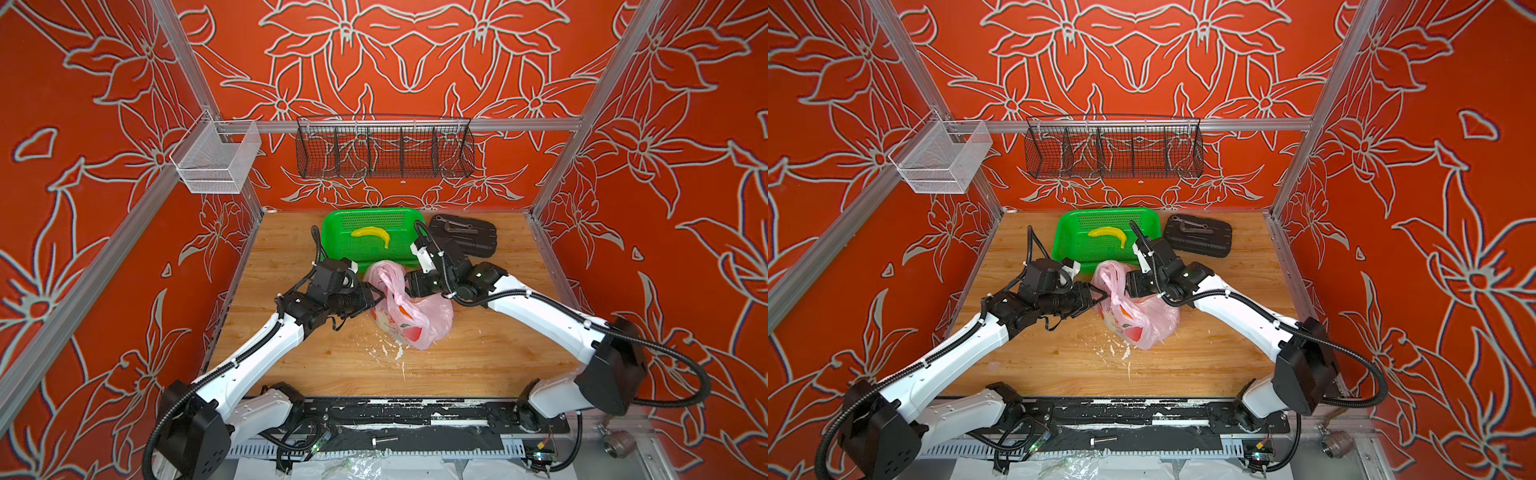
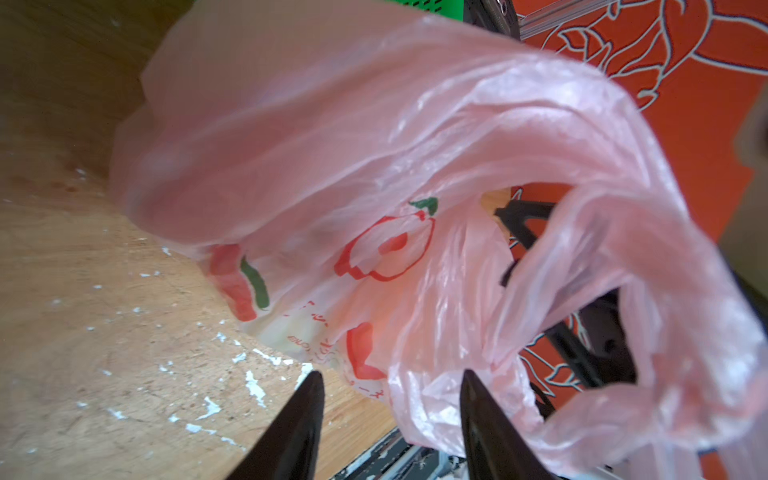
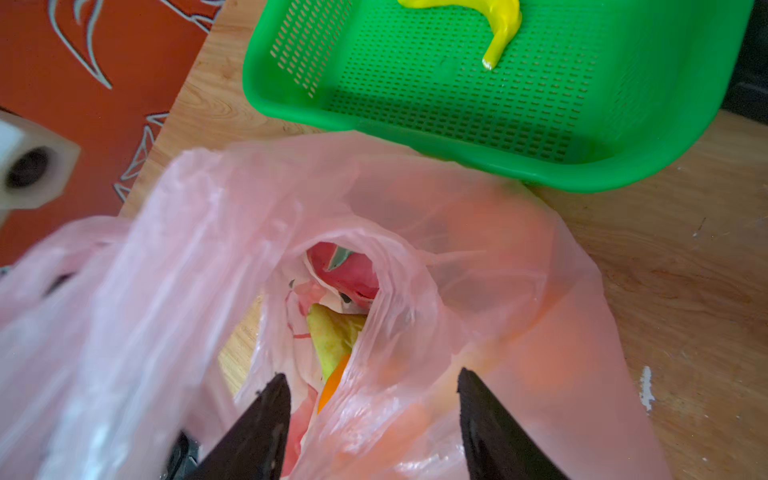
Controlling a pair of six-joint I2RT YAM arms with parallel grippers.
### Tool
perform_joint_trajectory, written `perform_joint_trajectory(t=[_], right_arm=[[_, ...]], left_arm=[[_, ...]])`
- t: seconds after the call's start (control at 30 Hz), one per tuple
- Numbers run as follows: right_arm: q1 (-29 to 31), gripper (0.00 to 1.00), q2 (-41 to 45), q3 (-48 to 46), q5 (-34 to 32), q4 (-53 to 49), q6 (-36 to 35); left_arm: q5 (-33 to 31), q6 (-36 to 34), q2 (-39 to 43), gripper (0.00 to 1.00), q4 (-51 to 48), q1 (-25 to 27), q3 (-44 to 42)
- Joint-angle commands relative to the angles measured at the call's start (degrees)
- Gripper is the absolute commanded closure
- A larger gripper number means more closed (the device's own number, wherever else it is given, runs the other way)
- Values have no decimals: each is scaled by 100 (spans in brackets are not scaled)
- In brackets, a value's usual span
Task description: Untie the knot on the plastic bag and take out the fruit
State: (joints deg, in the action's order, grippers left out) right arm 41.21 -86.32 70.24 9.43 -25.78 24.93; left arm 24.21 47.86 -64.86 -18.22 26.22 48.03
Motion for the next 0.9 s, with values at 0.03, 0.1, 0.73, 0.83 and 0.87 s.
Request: perform_joint_trajectory(t=[0.03,0.1,0.73,0.83,0.87], right_arm=[[-21,41,-271,202,229,-85,47],[-21,47,-361,179,373,-12,94],[-19,100,45,-184,70,426,257],[-32,100,221,-280,-296,426,216],[-40,100,282,-303,-419,416,199]], left_arm=[[462,-64,-423,44,299,84,247],[572,-199,-648,43,137,119,419],[726,-554,-1408,70,-148,307,803],[549,-592,-1315,81,-253,309,756],[497,-607,-1295,86,-284,303,740]])
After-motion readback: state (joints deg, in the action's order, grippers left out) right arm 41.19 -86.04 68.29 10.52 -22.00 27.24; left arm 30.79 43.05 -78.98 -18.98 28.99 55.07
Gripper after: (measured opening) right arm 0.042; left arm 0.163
